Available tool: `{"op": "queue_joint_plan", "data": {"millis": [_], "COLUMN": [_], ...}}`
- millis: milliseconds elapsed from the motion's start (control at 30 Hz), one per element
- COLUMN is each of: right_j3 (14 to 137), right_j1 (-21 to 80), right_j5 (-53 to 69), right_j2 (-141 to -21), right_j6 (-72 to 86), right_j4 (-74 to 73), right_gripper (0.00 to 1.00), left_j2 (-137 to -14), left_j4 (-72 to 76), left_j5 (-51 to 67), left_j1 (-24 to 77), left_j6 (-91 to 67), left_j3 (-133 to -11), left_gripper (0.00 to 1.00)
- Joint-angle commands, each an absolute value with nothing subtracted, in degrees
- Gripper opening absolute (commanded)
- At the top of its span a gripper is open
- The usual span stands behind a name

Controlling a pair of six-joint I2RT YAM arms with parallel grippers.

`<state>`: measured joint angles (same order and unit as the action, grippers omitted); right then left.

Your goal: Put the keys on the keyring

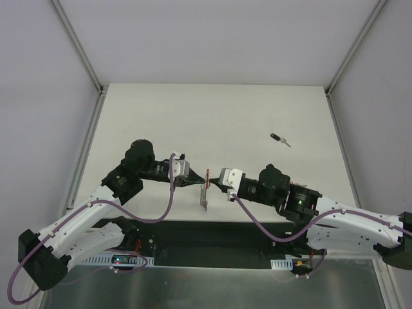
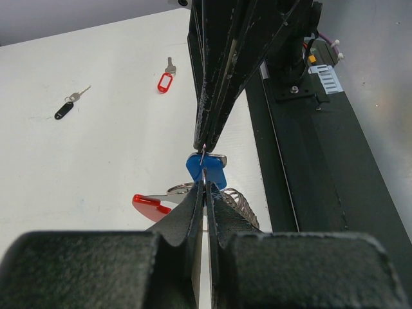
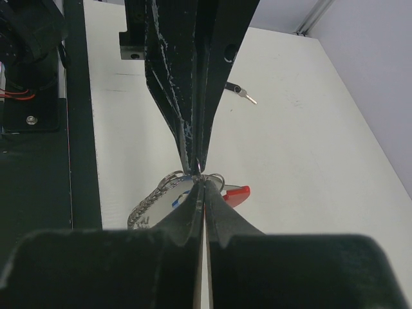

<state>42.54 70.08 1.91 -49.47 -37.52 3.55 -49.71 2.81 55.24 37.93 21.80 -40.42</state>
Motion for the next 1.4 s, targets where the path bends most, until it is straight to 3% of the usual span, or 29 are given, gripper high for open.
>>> {"op": "queue_joint_plan", "data": {"millis": [0,633,1367], "right_j3": [44.8,45.8,46.8], "right_j1": [69.9,68.7,62.8], "right_j5": [3.0,6.0,18.5], "right_j2": [-49.0,-49.9,-52.6], "right_j6": [-36.6,-34.8,-29.4], "right_j4": [4.7,3.9,5.5], "right_gripper": [0.01,0.01,0.01], "left_j2": [-48.4,-47.9,-47.9], "left_j4": [7.2,8.7,10.5], "left_j5": [57.2,57.6,60.0], "left_j1": [38.5,38.6,38.5], "left_j6": [21.9,22.1,21.1], "left_j3": [-40.5,-39.6,-39.3], "left_gripper": [0.00,0.00,0.00]}}
